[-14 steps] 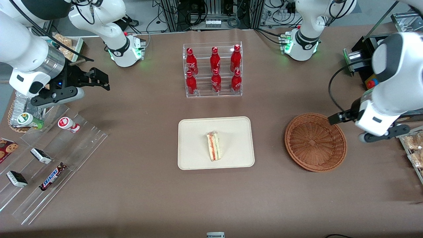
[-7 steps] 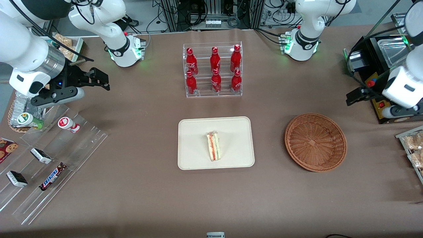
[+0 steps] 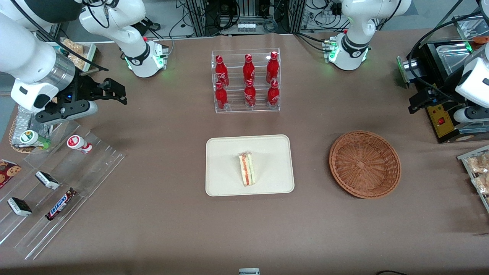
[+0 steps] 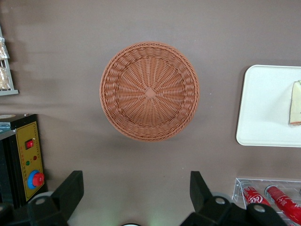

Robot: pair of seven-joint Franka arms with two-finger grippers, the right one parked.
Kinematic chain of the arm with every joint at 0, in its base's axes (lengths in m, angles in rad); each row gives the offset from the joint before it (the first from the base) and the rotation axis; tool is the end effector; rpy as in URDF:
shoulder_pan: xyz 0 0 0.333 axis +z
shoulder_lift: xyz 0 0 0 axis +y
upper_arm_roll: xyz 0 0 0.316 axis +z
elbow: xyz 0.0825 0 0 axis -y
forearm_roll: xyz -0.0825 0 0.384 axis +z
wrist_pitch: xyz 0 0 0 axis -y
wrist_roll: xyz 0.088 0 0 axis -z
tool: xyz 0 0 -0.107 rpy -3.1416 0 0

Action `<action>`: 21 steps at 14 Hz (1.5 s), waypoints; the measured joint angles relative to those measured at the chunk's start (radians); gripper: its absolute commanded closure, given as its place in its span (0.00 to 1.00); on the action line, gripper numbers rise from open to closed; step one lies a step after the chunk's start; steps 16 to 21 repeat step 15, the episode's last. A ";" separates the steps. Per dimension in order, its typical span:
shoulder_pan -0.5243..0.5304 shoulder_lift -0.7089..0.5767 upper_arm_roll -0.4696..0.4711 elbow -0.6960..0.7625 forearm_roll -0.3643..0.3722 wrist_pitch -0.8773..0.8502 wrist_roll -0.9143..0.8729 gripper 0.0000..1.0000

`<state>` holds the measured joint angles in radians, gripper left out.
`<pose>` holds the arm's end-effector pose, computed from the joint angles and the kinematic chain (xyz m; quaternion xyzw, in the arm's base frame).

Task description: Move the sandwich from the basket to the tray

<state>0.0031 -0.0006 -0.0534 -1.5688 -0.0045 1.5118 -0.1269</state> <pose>0.5472 -0.0281 0.6208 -0.9989 -0.0382 0.0283 0.0003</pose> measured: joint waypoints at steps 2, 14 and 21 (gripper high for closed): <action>0.000 0.004 -0.003 -0.005 0.000 0.000 0.001 0.00; 0.000 0.016 -0.019 -0.031 0.029 0.008 0.003 0.00; 0.000 0.016 -0.021 -0.031 0.031 0.008 0.003 0.00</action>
